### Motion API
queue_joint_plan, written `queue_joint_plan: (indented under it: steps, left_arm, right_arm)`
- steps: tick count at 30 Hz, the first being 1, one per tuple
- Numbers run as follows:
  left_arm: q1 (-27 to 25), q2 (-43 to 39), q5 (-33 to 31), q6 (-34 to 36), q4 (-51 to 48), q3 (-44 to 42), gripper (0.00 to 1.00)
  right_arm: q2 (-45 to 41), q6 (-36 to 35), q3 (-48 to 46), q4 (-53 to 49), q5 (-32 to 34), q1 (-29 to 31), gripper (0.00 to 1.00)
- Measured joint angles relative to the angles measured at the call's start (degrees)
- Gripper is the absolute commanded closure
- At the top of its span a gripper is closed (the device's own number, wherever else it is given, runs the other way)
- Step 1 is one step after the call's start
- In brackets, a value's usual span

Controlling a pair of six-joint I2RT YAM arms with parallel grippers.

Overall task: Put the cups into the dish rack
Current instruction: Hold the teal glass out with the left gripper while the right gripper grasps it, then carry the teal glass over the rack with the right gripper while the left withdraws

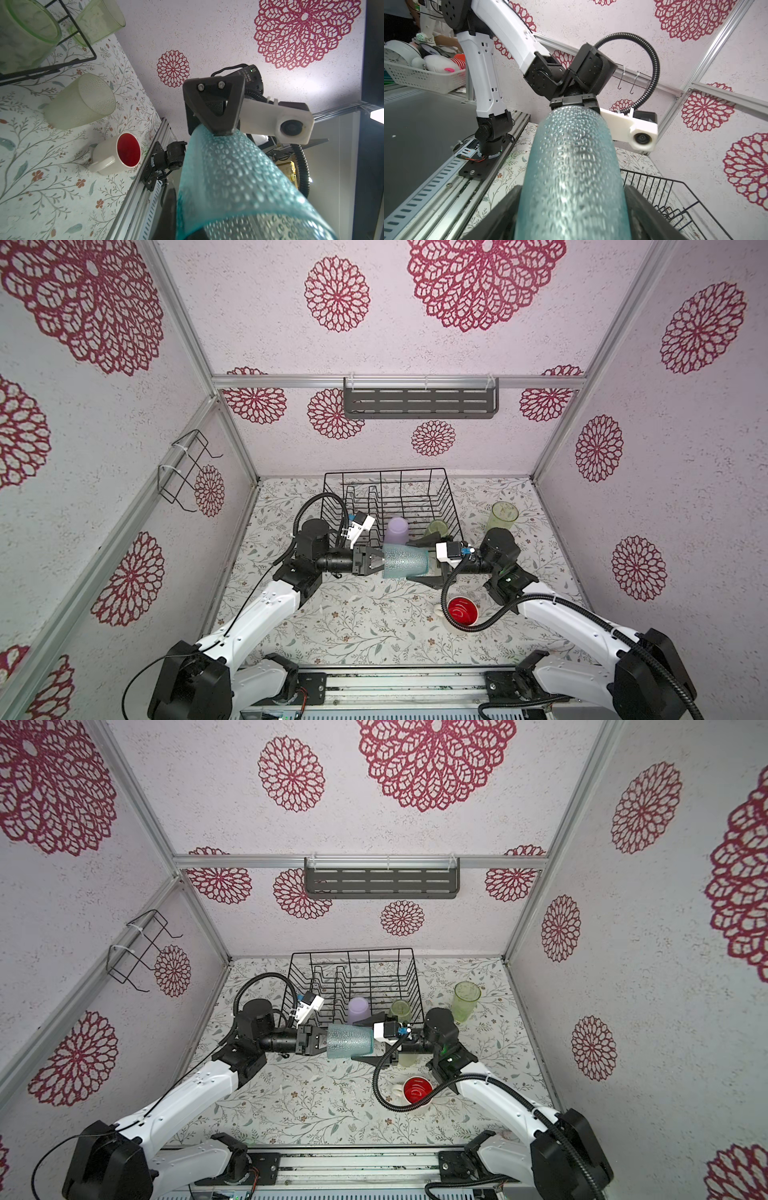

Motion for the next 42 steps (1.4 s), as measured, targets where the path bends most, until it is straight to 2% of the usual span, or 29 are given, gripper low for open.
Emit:
queue_joint_plan:
  steps: [6, 14, 15, 17, 22, 25, 28, 31, 34, 39, 42]
  left_arm:
    - [-1.4, 1.9, -0.3, -3.2, 6.0, -0.2, 0.98]
    - [-1.2, 2.2, -0.3, -4.6, 7.9, -0.2, 0.89]
    - [-1.2, 2.2, -0.4, -4.6, 8.0, -0.2, 0.84]
    - [-1.5, 2.2, -0.7, -4.2, 7.6, -0.2, 0.66]
    - [-1.2, 2.2, -1.7, -3.7, 5.5, -0.1, 0.64]
    - [0.7, 2.2, -2.6, -3.4, 4.2, -0.1, 0.59]
    - [3.2, 2.0, -3.4, -3.6, 3.8, -0.2, 0.49]
    - [6.1, 0.6, -5.3, -3.5, 2.2, -0.9, 0.49]
    - [8.0, -3.1, -10.1, -0.7, -2.9, -1.7, 0.49]
    - [8.9, -10.7, -19.6, 6.3, -14.5, -0.7, 0.49]
    - [9.2, -13.3, -23.6, 9.0, -18.9, -0.2, 0.48]
  right_arm:
    - [1.6, 4.1, -1.7, 8.7, -0.2, 0.0, 0.31]
    - [3.6, 7.6, -1.7, 14.5, -1.4, -0.4, 0.31]
    - [3.7, 7.8, -1.7, 14.8, -1.3, -0.4, 0.32]
    - [4.0, 8.3, -1.7, 15.4, -0.9, -0.3, 0.32]
    - [4.0, 8.4, -1.7, 15.0, 0.6, -0.3, 0.34]
    - [4.0, 8.0, -1.2, 12.0, 2.3, -1.0, 0.35]
    - [4.0, 7.8, 0.8, 6.9, 4.7, -2.4, 0.35]
    - [3.6, 7.9, 3.4, 0.8, 7.5, -4.3, 0.36]
    - [3.6, 8.1, 7.0, -6.5, 10.1, -6.4, 0.37]
    - [4.1, 9.0, 12.0, -17.3, 16.5, -9.4, 0.42]
    - [6.9, 9.0, 16.8, -24.9, 22.5, -9.6, 0.44]
